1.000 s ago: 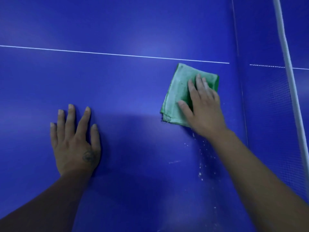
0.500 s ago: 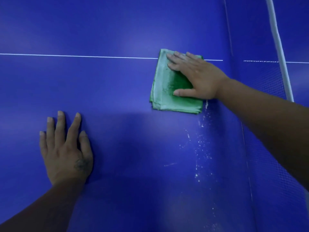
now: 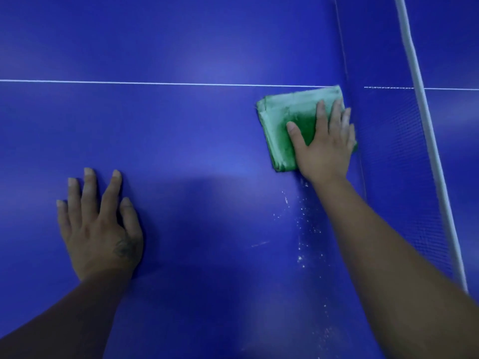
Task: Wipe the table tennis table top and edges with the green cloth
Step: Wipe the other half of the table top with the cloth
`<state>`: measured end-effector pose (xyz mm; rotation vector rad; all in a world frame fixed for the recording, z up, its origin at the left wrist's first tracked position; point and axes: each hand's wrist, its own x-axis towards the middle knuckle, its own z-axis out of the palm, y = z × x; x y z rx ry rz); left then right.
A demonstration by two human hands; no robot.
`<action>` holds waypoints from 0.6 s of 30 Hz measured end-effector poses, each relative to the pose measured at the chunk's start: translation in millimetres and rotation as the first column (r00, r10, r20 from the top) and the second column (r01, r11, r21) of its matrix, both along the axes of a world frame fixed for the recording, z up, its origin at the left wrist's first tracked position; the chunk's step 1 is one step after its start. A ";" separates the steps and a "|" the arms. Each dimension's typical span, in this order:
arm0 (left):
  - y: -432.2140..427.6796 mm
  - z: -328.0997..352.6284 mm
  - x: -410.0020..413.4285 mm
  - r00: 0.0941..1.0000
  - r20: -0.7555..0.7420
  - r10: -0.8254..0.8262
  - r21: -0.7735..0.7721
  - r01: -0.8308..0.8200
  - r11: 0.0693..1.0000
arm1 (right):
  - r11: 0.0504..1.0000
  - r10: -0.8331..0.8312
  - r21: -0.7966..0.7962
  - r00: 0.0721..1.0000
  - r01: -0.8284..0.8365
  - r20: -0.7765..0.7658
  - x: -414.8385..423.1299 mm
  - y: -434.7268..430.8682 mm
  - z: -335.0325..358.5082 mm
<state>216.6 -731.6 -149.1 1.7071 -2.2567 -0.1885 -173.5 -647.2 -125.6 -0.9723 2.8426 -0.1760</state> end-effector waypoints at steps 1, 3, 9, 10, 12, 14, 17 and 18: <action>-0.1 0.4 -0.3 1.000 -0.004 0.003 0.002 -0.003 1.000 | 1.000 -0.029 0.007 1.000 0.029 -0.002 12.5 13.7 0.5; -0.1 1.4 0.0 1.000 -0.009 0.008 0.001 -0.007 1.000 | 0.999 -0.051 0.017 0.998 0.051 -0.022 43.2 43.2 0.1; -0.1 0.9 -0.2 1.000 -0.008 0.005 -0.025 -0.005 1.000 | 0.991 0.125 0.049 0.989 -0.121 -0.080 95.3 72.1 -3.9; 0.1 0.5 0.0 1.000 -0.004 0.002 -0.027 -0.002 1.000 | 0.984 0.171 0.061 0.983 -0.167 -0.070 84.5 60.3 -3.0; 0.0 0.4 0.8 1.000 -0.003 0.005 -0.024 -0.005 1.000 | 0.969 0.239 0.071 0.970 -0.236 -0.041 52.6 29.7 -2.2; 0.3 0.5 1.0 1.000 -0.001 0.005 -0.022 -0.005 1.000 | 0.969 0.243 0.057 0.970 -0.242 -0.019 19.1 -2.3 -0.1; 0.8 -0.7 1.2 1.000 0.004 0.009 -0.023 -0.009 1.000 | 0.977 0.209 0.037 0.978 -0.208 -0.012 -10.5 -22.8 0.8; 0.9 -1.0 1.3 1.000 0.006 0.011 -0.027 -0.011 1.000 | 0.981 0.190 0.027 0.982 -0.190 -0.007 -13.6 -19.8 -0.2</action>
